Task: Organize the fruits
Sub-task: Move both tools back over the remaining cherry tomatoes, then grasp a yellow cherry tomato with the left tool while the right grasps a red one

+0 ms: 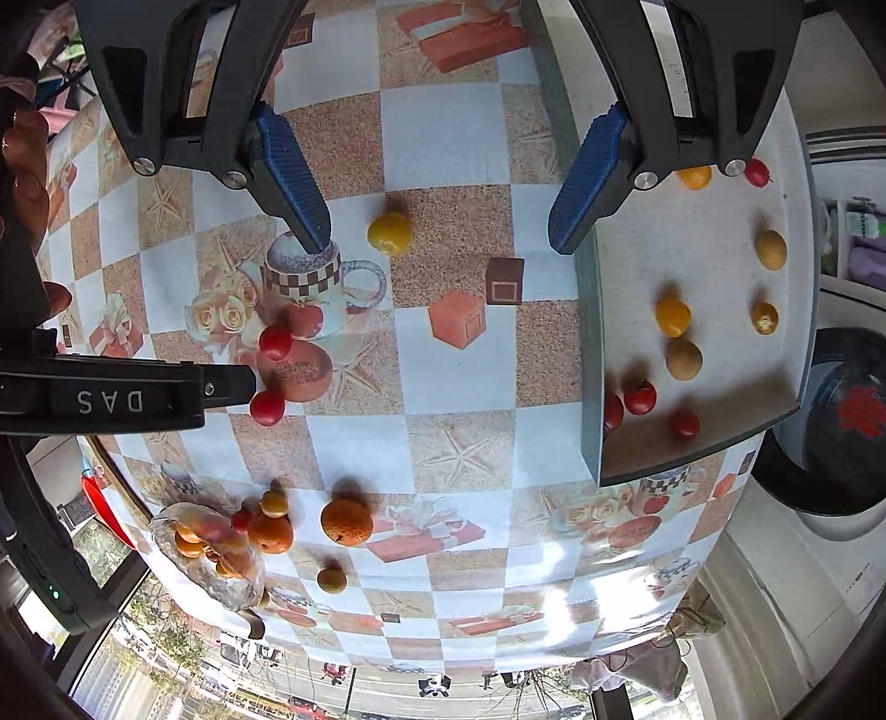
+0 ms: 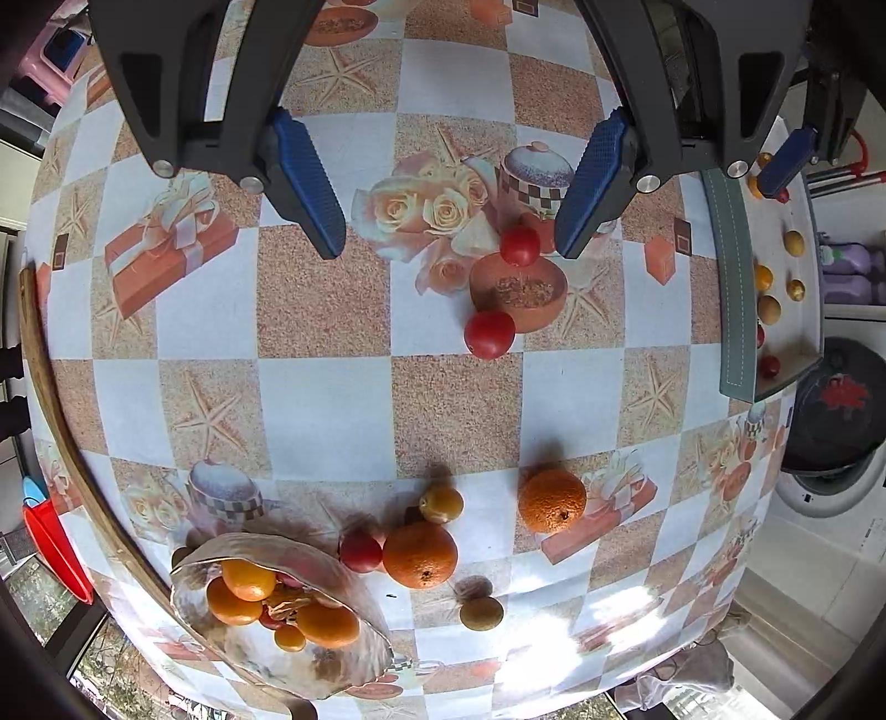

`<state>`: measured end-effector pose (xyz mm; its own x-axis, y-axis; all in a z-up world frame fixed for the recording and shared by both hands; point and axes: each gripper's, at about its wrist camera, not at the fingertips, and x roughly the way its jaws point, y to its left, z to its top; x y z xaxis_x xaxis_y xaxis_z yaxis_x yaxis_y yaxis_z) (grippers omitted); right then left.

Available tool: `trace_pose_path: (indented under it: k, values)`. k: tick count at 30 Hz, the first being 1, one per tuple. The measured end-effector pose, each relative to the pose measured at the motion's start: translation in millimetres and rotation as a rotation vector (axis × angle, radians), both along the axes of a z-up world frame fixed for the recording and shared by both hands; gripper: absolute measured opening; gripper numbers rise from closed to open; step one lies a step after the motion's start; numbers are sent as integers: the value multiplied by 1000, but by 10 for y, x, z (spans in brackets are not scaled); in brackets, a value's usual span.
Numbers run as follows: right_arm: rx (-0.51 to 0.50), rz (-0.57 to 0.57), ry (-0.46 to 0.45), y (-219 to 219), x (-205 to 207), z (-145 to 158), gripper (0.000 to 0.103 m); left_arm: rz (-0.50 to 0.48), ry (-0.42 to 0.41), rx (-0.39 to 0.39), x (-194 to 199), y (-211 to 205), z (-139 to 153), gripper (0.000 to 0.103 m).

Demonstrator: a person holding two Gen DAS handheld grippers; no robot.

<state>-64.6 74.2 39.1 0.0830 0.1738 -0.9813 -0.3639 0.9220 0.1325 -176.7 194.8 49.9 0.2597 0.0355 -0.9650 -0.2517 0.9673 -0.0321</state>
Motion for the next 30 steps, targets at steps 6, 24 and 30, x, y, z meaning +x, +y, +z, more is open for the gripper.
trace_pose_path:
  k: [6,24,30]
  values:
    - [-17,64,-23,207,97,-124,68,22,60,15,94,-53,-334,82]
    - [5,101,-43,260,26,-105,25,21,30,-139,106,-108,-370,22]
    - [38,66,-22,27,-160,23,25,36,-12,-185,-44,18,-131,22]
